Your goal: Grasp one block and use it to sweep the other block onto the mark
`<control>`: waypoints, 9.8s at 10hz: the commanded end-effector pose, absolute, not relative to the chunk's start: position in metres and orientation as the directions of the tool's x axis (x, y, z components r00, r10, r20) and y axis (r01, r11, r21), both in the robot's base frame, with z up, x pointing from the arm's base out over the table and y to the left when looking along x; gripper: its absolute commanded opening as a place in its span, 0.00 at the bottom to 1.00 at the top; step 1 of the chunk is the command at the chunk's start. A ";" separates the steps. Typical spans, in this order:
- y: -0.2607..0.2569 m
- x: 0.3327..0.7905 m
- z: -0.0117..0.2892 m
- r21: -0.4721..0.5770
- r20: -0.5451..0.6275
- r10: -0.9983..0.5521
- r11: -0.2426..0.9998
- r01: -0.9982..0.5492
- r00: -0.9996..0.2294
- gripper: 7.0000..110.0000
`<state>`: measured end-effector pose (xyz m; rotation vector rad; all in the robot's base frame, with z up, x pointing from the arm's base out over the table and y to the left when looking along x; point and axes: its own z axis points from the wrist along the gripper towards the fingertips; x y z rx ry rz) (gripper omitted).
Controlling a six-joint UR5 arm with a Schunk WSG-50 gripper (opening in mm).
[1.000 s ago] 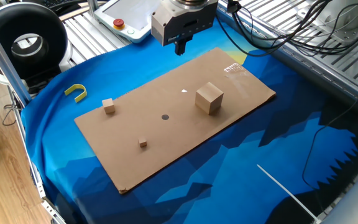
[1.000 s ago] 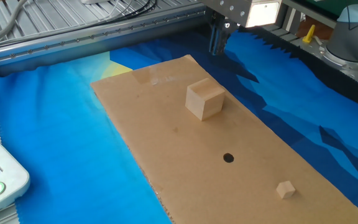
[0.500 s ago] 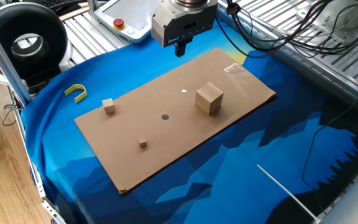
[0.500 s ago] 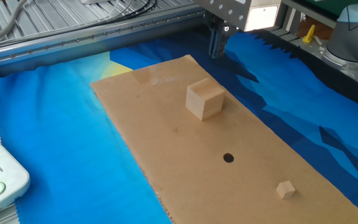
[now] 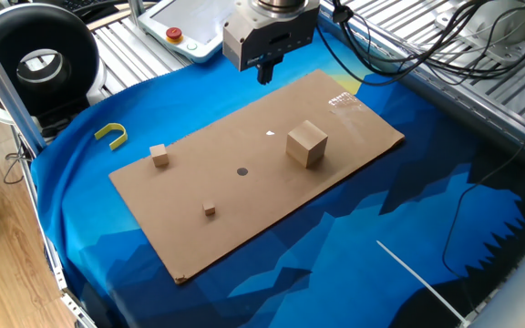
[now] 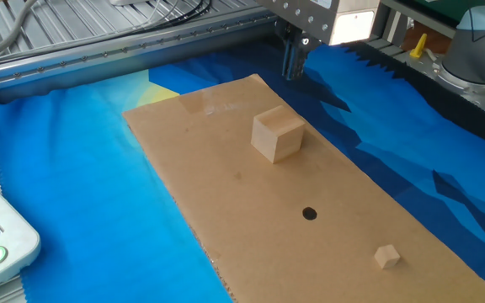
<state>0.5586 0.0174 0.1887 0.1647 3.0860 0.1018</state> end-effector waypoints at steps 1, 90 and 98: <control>0.020 0.559 0.188 0.084 -0.045 0.111 0.991 0.107 -0.993 0.00; 0.195 0.677 0.036 0.025 0.005 0.428 0.903 0.428 -0.904 0.36; 0.199 0.684 0.022 0.096 -0.031 0.430 0.900 0.425 -0.902 0.36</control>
